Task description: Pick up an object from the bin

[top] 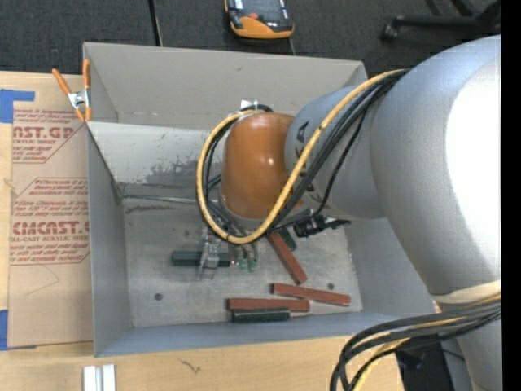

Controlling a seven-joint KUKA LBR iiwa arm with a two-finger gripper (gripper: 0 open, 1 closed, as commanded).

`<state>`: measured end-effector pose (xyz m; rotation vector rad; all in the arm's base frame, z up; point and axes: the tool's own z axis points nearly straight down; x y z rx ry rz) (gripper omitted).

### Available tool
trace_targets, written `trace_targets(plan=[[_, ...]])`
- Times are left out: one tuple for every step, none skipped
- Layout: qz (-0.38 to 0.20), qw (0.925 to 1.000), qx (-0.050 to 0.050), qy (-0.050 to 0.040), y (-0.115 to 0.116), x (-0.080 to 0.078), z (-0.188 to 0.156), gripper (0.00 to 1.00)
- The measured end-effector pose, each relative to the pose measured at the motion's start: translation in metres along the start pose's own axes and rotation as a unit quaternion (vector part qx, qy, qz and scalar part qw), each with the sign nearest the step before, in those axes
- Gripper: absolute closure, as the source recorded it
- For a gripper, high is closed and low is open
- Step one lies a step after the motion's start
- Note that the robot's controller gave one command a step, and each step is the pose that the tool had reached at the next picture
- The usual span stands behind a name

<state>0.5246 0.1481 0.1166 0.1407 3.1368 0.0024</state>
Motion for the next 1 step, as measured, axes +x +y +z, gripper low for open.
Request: trace_targets(plan=[[0.0, 1.0, 0.0, 0.0, 0.0, 0.0, -0.0074, 1.0]])
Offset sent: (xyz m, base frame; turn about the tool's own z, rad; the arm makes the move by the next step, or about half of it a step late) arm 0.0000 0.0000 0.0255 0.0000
